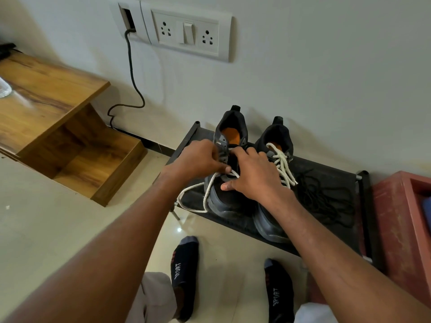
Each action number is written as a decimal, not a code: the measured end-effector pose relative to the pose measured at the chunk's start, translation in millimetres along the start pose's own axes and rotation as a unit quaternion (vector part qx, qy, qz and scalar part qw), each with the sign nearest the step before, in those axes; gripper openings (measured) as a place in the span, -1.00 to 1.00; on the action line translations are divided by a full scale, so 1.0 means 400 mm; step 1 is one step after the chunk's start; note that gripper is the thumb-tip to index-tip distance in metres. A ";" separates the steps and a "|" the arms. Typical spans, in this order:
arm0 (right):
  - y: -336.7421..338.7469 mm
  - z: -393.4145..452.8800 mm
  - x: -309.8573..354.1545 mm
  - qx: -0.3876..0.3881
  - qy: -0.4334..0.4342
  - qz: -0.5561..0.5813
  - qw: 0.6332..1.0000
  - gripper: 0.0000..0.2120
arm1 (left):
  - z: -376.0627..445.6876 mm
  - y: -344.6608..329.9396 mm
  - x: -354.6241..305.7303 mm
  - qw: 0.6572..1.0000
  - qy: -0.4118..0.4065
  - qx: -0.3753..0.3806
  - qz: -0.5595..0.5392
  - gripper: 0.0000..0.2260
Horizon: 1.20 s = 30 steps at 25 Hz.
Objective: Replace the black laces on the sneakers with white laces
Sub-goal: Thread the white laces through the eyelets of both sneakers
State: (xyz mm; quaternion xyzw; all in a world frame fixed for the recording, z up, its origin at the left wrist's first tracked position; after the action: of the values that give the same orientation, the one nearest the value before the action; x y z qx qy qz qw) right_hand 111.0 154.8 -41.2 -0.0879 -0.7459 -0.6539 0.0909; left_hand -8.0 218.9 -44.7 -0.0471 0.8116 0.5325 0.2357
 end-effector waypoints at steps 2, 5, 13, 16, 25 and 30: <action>-0.004 0.000 0.002 0.005 -0.001 0.004 1.000 -0.05 | -0.008 -0.003 -0.001 1.000 -0.012 0.011 0.010 -0.67; 0.001 0.000 -0.001 0.010 -0.003 -0.002 1.000 -0.06 | -0.025 0.047 -0.032 0.989 -0.035 -0.029 -0.143 -0.71; 0.012 -0.005 0.003 0.010 -0.001 -0.043 0.999 -0.05 | -0.027 0.127 -0.030 0.968 -0.030 -0.128 -0.214 -0.68; 0.023 -0.003 0.010 -0.005 0.002 -0.056 0.998 -0.07 | 0.000 0.019 -0.019 1.000 -0.026 -0.015 0.003 -0.69; 0.023 -0.008 -0.003 0.009 -0.005 -0.051 0.999 -0.06 | -0.043 0.145 -0.060 0.852 -0.061 -0.075 -0.515 -0.78; 0.020 -0.007 0.004 0.000 0.002 -0.028 1.000 -0.09 | -0.005 0.066 -0.016 0.992 -0.015 -0.072 -0.105 -0.70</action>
State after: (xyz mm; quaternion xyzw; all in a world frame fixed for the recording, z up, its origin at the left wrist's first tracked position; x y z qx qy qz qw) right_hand 111.6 152.9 -32.6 -0.0660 -0.7480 -0.6562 0.0740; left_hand -11.8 227.1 -19.1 -0.1405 0.7582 0.5622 0.2988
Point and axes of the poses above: each hand's wrist, its own z-axis towards the middle knuckle, its own y-axis out of the back of the hand, x = y × z, the point moved 10 cm from there along z, towards the middle knuckle, and after that the axes turned 4 degrees about y, right-handed, at the moved point
